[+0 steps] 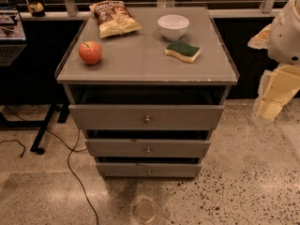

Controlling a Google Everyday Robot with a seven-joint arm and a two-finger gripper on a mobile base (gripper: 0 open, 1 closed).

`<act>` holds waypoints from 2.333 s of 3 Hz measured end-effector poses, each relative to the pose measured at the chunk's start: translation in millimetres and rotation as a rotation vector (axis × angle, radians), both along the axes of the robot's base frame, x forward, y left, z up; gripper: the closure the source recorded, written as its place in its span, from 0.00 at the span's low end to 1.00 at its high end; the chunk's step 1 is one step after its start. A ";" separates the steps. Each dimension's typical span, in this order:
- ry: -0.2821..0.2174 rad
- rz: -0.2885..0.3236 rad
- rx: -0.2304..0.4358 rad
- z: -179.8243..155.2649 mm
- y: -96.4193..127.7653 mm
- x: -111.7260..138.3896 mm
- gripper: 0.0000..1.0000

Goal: Open bottom drawer

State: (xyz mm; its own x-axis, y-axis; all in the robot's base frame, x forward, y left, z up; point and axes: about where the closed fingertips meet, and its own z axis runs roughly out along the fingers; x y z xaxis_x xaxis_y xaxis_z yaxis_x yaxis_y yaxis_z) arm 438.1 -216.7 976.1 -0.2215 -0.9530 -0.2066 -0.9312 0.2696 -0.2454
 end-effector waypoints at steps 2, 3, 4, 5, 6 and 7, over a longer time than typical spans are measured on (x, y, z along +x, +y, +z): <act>-0.043 -0.043 0.033 -18.2 7.1 -9.0 0.00; -0.054 -0.178 0.105 -64.5 3.5 -24.0 0.00; -0.052 -0.323 0.192 -117.7 -1.8 -31.9 0.00; -0.086 -0.407 0.281 -153.1 -3.0 -17.1 0.00; -0.130 -0.410 0.290 -148.3 -3.3 -6.9 0.00; -0.130 -0.410 0.291 -148.3 -3.3 -6.9 0.00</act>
Offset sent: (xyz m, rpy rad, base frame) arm 0.0020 0.0104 -0.0708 0.1059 -0.1286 -0.1327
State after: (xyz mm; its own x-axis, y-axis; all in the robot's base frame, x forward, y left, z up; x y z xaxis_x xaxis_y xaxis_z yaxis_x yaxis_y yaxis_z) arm 431.3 -220.0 827.8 -0.5193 -0.6927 -0.5005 -0.7016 0.6800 -0.2131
